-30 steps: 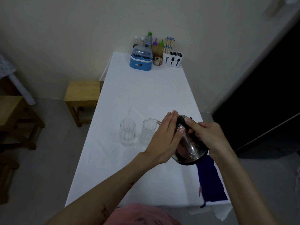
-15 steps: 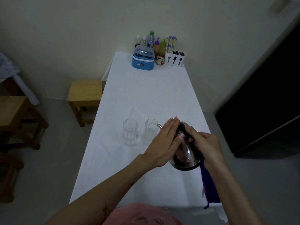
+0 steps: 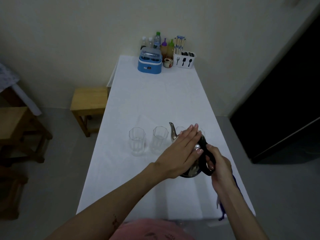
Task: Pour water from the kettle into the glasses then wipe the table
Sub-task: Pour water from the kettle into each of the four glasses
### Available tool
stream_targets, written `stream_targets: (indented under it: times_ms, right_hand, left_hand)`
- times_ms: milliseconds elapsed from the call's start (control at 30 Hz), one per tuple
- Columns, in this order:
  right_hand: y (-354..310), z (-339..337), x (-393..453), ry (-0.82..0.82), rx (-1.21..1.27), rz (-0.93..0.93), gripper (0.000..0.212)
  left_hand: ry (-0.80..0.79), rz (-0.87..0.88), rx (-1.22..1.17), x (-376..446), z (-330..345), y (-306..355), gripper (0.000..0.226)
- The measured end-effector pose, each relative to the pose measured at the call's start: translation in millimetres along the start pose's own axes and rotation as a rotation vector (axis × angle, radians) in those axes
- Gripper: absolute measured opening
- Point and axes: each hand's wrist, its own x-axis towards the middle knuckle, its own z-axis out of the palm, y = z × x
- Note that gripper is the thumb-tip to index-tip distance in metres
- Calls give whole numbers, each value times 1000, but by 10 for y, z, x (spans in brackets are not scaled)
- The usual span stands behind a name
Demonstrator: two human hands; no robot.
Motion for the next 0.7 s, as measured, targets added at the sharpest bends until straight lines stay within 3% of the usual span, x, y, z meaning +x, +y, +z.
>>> stream_targets:
  times_ms: [267, 700]
  right_hand:
    - [-330, -257, 103, 50, -104, -103, 25]
    - [-502, -314, 419, 74, -518, -106, 52]
  left_hand:
    - [-20, -11, -19, 273, 128, 197, 59]
    - [-50, -227, -243, 391, 354, 98, 59]
